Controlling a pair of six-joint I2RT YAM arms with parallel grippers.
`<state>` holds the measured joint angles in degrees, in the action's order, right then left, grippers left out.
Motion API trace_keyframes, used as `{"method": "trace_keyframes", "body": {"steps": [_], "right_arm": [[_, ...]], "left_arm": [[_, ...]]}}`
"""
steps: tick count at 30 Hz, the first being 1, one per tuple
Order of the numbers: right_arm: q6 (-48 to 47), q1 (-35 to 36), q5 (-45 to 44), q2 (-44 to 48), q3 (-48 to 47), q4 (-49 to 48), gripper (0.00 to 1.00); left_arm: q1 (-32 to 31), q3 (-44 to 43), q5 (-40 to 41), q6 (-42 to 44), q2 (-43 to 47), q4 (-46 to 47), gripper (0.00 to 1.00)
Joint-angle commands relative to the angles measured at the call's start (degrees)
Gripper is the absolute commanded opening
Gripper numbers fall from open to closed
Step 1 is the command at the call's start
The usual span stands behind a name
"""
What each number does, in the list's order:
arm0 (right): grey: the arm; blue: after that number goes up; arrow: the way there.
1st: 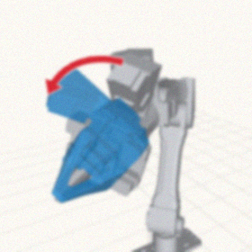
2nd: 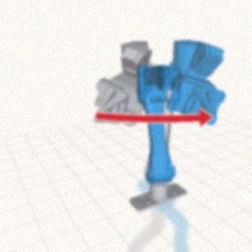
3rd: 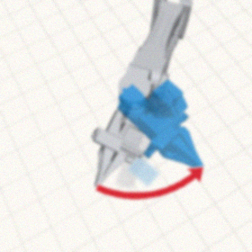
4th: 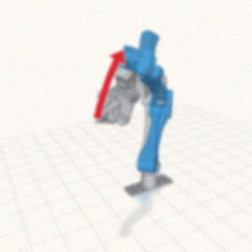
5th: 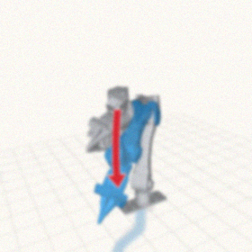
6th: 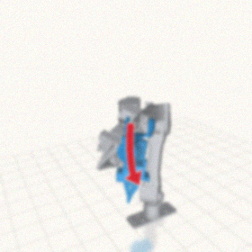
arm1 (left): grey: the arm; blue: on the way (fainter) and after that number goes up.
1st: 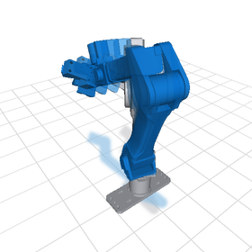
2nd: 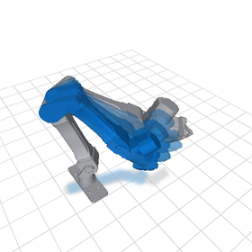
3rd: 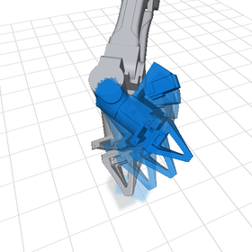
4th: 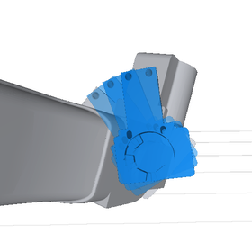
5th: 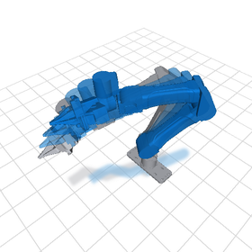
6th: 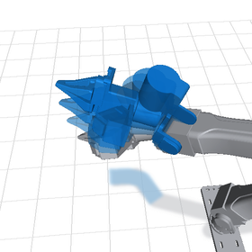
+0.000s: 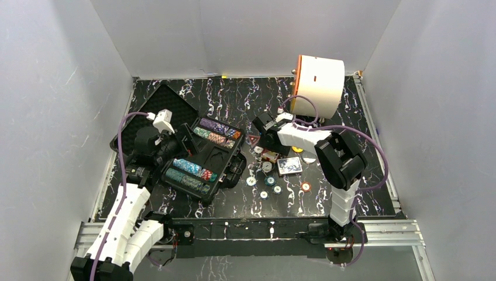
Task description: Pack up texas hold em set
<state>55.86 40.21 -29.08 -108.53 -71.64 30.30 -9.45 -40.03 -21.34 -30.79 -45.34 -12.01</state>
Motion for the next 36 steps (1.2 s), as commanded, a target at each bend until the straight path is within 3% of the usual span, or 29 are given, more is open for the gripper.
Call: {"method": "trace_keyframes", "body": {"steps": [1, 4, 7, 18, 28, 31, 36], "right_arm": [[0.4, 0.05, -0.99, -2.6, -2.84, 0.72, 0.8], [0.57, 0.05, -0.63, -2.57, -2.61, -0.08, 0.68], [0.55, 0.04, -0.7, -0.23, -1.99, -1.62, 0.62], [7.59, -0.06, 12.98, 14.83, -2.69, -5.34, 0.6], [23.09, 0.49, 29.68, 18.4, 0.73, -15.33, 0.55], [28.28, 0.87, 33.28, 19.29, 4.62, -21.67, 0.55], [32.23, 1.1, 34.99, 19.44, 5.86, -24.07, 0.55]], "left_arm": [[0.34, -0.75, 0.33, -0.79, 0.74, 0.36, 0.98], [0.38, -1.57, 0.08, -1.02, 0.2, -1.1, 0.98], [0.38, -1.81, -1.51, -1.87, -0.15, -1.56, 0.98], [-0.32, -1.26, -8.44, -6.53, -5.41, 2.12, 0.98], [-13.1, -0.28, -1.67, -9.52, -13.95, 16.95, 0.98], [-13.96, -1.29, -1.33, -9.5, -14.75, 17.07, 0.98], [-15.86, -0.96, -4.62, -11.71, -16.6, 21.0, 0.98]]}}
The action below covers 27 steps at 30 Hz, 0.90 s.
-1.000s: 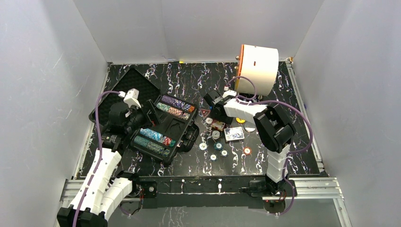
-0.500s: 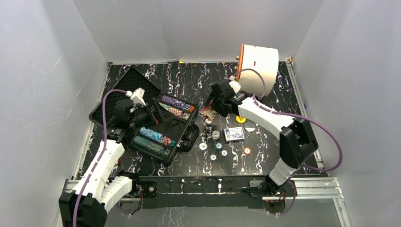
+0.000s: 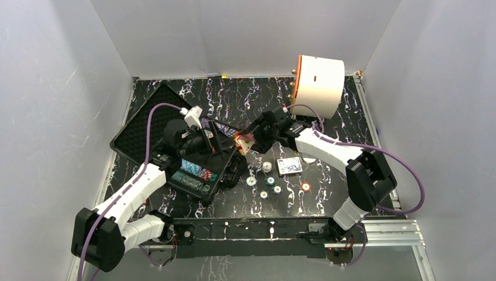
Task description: Pack up texas hold em set
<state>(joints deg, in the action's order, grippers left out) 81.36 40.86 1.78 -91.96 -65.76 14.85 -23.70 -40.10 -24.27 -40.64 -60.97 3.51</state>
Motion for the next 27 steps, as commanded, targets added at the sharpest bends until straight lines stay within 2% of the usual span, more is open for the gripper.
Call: {"method": "trace_keyframes", "body": {"steps": [1, 4, 6, 11, 15, 18, 20, 22, 23, 27], "right_arm": [[7.62, 0.44, 4.19, 3.23, 0.55, -9.36, 0.55], [9.39, 0.38, 4.4, 4.35, 1.66, -10.48, 0.52], [9.94, 0.4, 4.85, 4.68, 2.0, -10.49, 0.52], [10.79, 0.44, 6.29, 4.32, 2.47, -11.03, 0.52], [10.58, 0.47, 7.01, 3.76, 2.15, -11.16, 0.51], [9.19, 0.46, 6.39, 3.49, 1.82, -10.22, 0.52], [5.29, 0.59, 5.57, 3.37, 0.94, -9.79, 0.63], [-1.04, 0.73, 4.16, 2.93, -2.06, -6.9, 0.79], [-3.91, 0.9, 2.89, 2.94, -3.1, -5.31, 0.86], [-11.3, 0.87, -2.23, 5.97, -0.63, -8.57, 0.98]], "left_arm": [[-2.49, -0.86, -1.19, -2.03, -1.65, 6.17, 0.98], [-4.29, -0.89, 2.72, -3.12, -4.12, 7.36, 0.96], [-4.86, -1.28, 2.94, -4.58, -5.7, 9.87, 0.9], [-7.37, -4.03, 5.05, -5.03, -9.31, 10.05, 0.6], [-8.84, -3.99, 7.33, -4.56, -9.35, 9.7, 0.44], [-9.26, -3.69, 8.55, -4.13, -8.9, 9.8, 0.26], [-9.28, -3.79, 10.08, -4.09, -8.4, 9.05, 0.17], [-9.26, -4.33, 12.82, -4.76, -7.84, 6.71, 0.01], [-9.33, -4.82, 13.93, -5.12, -7.52, 5.42, 0.0], [-9.27, -6.69, 18.25, -5.94, -5.98, 0.35, 0.0]]}}
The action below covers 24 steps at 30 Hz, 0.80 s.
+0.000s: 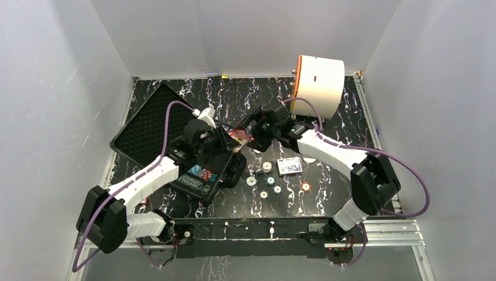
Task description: Pack up texas hold em set
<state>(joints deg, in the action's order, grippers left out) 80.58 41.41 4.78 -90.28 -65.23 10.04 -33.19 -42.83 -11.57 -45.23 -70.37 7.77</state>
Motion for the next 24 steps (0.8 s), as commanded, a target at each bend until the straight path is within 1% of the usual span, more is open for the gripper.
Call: {"method": "trace_keyframes", "body": {"steps": [1, 4, 6, 9, 13, 17, 24], "right_arm": [[-11.92, 0.29, -6.84, 5.23, -0.93, -3.7, 0.98], [-19.39, 0.33, -10.63, 7.83, -1.12, -3.28, 0.98], [-23.75, 0.29, -11.83, 9.47, -1.13, -3.12, 0.97], [-28.25, 0.31, -13.74, 12.18, 0.22, -2.4, 0.95], [-29.53, 0.33, -15.44, 16.01, 4.66, -2.2, 0.93], [-29.98, 0.29, -13.36, 17.06, 7.08, -3.04, 0.91], [-30.63, 0.48, -10.52, 16.02, 6.62, -3.83, 0.88]], "left_arm": [[0.26, -4.72, 7.07, -1.62, 3.74, -6.08, 0.0], [0.67, -7.78, 11.35, -2.33, 4.08, -13.76, 0.0], [2.27, -9.6, 13.17, -3.9, 4.1, -19.57, 0.0], [6.88, -11.33, 14.96, -7.33, 4.77, -28.64, 0.0], [13.69, -11.21, 15.37, -8.05, 6.6, -33.91, 0.0], [18.33, -9.96, 11.89, -8.02, 6.95, -35.24, 0.0], [21.64, -7.71, 6.55, -8.38, 5.85, -32.44, 0.0]]}}
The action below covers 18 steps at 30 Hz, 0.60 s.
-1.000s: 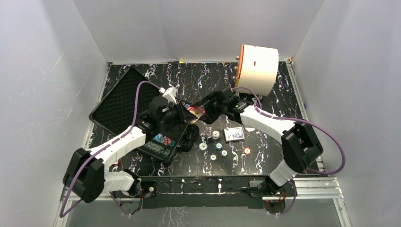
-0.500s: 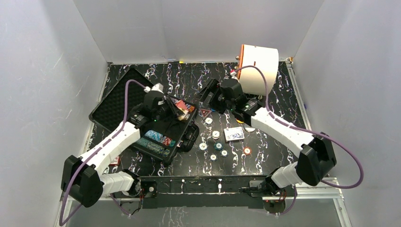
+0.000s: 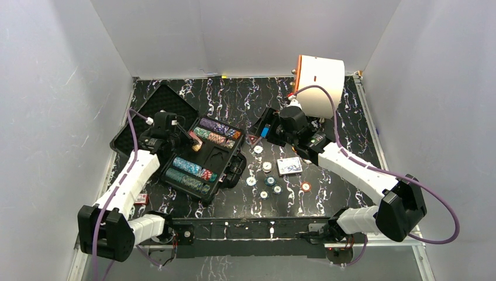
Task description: Pack up texas hold em set
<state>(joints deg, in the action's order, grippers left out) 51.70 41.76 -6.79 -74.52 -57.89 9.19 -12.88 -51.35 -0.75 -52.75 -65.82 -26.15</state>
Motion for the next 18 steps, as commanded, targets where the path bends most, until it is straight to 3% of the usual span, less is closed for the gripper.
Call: {"method": "trace_keyframes", "body": {"steps": [1, 9, 16, 18], "right_arm": [[-1.78, 0.22, 1.07, 0.19, -0.85, -3.15, 0.88], [-2.49, 0.26, 1.08, -0.04, -1.58, -2.97, 0.87], [-1.65, 0.33, 0.75, 0.08, -1.5, -2.55, 0.86], [-1.61, 0.42, 0.67, 0.07, -1.44, -2.35, 0.87]], "left_arm": [[1.55, 1.12, -4.44, -0.94, 1.13, 2.17, 0.0], [2.95, 2.84, -7.2, -0.38, -1.95, 8.83, 0.0], [3.73, 3.91, -3.43, 0.81, -3.19, 7.84, 0.0], [3.93, 5.18, -4.22, 0.48, -2.89, 8.84, 0.04]]}}
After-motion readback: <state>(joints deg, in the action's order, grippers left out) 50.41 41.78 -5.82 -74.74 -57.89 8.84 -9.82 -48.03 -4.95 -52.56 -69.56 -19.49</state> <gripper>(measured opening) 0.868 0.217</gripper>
